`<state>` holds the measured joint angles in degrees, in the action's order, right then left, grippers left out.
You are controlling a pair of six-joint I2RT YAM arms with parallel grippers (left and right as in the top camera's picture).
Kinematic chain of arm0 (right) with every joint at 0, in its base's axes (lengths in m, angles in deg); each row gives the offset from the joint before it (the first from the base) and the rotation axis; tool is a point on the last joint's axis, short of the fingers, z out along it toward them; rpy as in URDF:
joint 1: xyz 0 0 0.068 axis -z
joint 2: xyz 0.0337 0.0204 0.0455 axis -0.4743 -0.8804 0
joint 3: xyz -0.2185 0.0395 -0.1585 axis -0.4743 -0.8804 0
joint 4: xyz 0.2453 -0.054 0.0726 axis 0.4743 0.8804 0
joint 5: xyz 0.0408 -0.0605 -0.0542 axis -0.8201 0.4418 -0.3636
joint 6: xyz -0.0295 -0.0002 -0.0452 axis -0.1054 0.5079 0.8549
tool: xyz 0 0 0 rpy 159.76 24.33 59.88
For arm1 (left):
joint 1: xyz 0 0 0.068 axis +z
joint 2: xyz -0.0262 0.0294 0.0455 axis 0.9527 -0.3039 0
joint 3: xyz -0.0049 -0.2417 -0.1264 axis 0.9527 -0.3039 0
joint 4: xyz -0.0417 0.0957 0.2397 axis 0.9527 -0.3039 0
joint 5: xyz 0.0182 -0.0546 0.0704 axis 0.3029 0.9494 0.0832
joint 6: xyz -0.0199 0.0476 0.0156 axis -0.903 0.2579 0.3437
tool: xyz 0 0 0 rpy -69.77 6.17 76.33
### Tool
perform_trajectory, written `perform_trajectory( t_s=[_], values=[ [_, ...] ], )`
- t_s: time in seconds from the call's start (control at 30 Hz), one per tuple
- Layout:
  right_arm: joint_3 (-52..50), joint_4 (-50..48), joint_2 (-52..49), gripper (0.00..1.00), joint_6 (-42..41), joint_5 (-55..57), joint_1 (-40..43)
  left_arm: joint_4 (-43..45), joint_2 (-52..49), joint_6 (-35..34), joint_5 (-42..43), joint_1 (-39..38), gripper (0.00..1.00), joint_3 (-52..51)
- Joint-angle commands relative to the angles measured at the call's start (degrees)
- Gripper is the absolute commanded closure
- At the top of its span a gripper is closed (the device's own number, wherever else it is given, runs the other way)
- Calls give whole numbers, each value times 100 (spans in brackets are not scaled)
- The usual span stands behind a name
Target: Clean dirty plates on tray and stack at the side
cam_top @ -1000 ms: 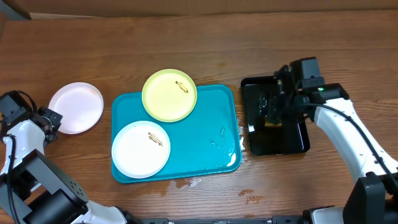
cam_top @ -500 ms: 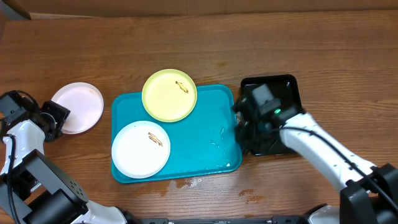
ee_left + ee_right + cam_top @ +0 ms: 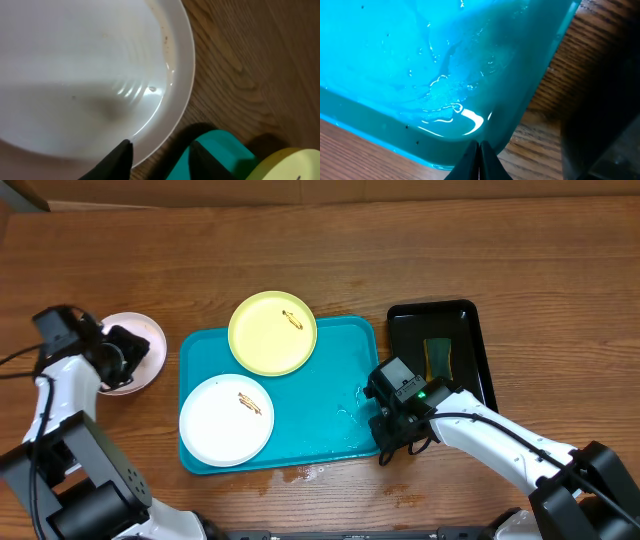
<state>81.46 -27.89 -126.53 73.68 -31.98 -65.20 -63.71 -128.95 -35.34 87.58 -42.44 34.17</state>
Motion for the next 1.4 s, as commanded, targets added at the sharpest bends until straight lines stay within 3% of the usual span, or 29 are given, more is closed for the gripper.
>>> perform_trajectory(
  t_s=[0.0,0.23,0.53,0.73,1.37],
  values=[
    [-103,9,-20,96,-144,31,-42,111,33,149,-385,-376,67,-24],
    [-105,190,-20,96,-146,-94,-42,258,31,181,-1340,-979,70,-24],
    [-66,-330,-20,96,-122,-144,-42,376,31,177,-1543,-1001,96,-24],
    [15,-337,-20,94,249,-660,-42,387,24,177,-1543,-1003,96,-57],
    [-282,-302,-20,96,181,-651,-42,531,-719,179,-1375,-1054,96,-72]
  ],
)
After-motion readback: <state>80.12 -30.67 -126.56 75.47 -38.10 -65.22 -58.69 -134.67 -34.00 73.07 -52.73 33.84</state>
